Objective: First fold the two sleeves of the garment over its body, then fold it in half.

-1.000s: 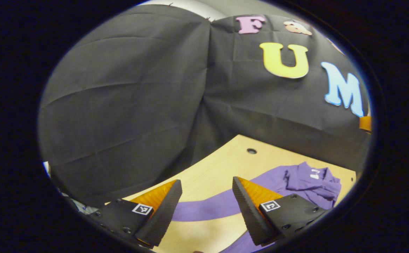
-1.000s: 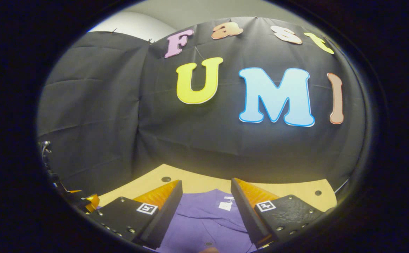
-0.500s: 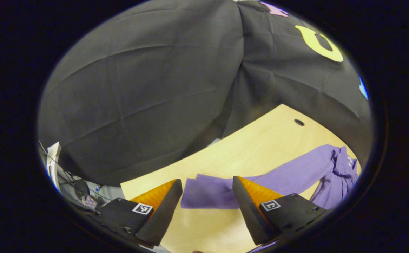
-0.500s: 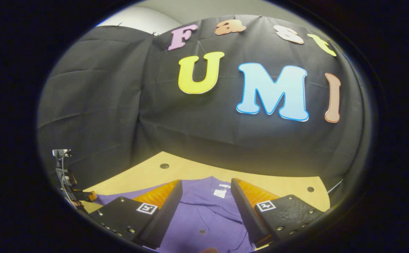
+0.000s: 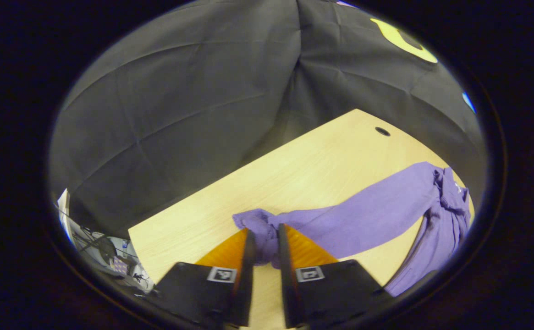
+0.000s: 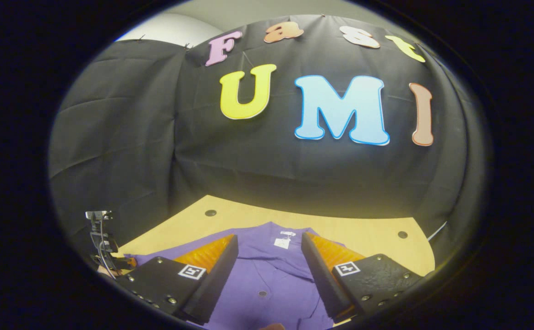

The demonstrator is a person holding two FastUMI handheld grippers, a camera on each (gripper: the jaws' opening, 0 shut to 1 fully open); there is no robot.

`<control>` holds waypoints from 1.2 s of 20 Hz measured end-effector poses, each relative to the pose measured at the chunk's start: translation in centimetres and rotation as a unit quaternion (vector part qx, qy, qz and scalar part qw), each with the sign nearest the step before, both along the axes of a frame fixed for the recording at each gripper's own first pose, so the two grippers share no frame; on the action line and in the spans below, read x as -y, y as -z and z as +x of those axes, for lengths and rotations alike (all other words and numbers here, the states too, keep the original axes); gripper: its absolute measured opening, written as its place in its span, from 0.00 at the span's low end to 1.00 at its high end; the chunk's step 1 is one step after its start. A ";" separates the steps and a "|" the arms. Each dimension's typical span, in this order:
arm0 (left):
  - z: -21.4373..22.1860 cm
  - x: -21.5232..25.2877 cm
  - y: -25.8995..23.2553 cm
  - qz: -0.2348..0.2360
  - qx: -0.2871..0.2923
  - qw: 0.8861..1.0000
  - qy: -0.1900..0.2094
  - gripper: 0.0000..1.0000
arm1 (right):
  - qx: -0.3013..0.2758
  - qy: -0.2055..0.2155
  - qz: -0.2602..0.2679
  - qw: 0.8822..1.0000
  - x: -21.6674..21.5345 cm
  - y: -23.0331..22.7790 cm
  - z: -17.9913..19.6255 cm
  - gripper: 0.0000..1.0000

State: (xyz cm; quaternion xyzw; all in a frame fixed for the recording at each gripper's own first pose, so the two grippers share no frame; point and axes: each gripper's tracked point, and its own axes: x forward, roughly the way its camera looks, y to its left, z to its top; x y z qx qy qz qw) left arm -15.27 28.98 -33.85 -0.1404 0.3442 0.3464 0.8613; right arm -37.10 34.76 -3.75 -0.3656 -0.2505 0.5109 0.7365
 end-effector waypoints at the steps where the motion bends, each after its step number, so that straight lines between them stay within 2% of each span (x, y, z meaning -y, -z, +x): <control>1: -0.2 0.1 0.0 0.000 -0.006 1.000 0.007 0.37 | -0.001 0.001 0.003 1.000 0.1 -0.2 0.2 0.86; 2: 0.3 -0.1 -0.2 -0.002 0.001 1.000 0.007 0.29 | -0.002 0.003 0.006 1.000 0.3 -0.5 0.4 0.86; 3: 0.4 -0.1 -0.4 -0.006 -0.002 1.000 0.008 0.13 | -0.005 0.007 0.012 1.000 0.4 -0.9 0.8 0.87; 4: 0.8 -0.2 -0.5 -0.014 0.007 1.000 0.001 0.13 | -0.008 0.008 0.016 1.000 0.6 -1.2 0.9 0.86; 5: 1.0 0.4 -1.0 -0.038 0.014 0.999 -0.004 0.07 | -0.011 0.010 0.020 1.000 0.6 -1.4 1.2 0.86; 6: 2.3 1.4 -1.7 -0.087 0.045 0.995 -0.013 0.07 | -0.013 0.013 0.026 0.999 0.9 -2.0 1.4 0.87; 7: 3.3 2.0 -2.3 -0.109 0.061 0.992 -0.017 0.07 | -0.013 0.015 0.031 0.999 1.1 -2.3 1.7 0.87; 9: 5.1 2.7 -4.7 -0.125 0.092 0.988 -0.010 0.07 | -0.013 0.021 0.040 0.999 1.6 -3.1 2.4 0.87; 12: 8.6 6.2 -10.2 -0.151 0.151 0.977 0.026 0.07 | -0.019 0.033 0.054 0.998 2.5 -4.1 3.5 0.87; 14: 11.2 8.8 -13.5 -0.133 0.172 0.973 0.069 0.07 | -0.023 0.042 0.063 0.997 3.2 -4.9 4.4 0.87; 17: 14.5 12.2 -17.7 -0.114 0.202 0.966 0.112 0.07 | -0.020 0.053 0.078 0.995 4.3 -6.3 5.2 0.87; 21: 20.9 18.9 -23.2 -0.106 0.260 0.943 0.176 0.07 | -0.012 0.078 0.115 0.990 6.6 -9.2 7.0 0.86; 22: 21.9 19.9 -23.9 -0.096 0.267 0.941 0.184 0.07 | -0.012 0.084 0.121 0.989 7.0 -9.5 7.4 0.86; 23: 23.8 22.7 -24.9 -0.083 0.280 0.933 0.211 0.07 | -0.013 0.095 0.136 0.986 8.1 -10.4 8.2 0.86; 24: 24.6 25.2 -25.0 -0.086 0.278 0.928 0.234 0.06 | -0.013 0.102 0.146 0.984 8.8 -11.0 8.6 0.82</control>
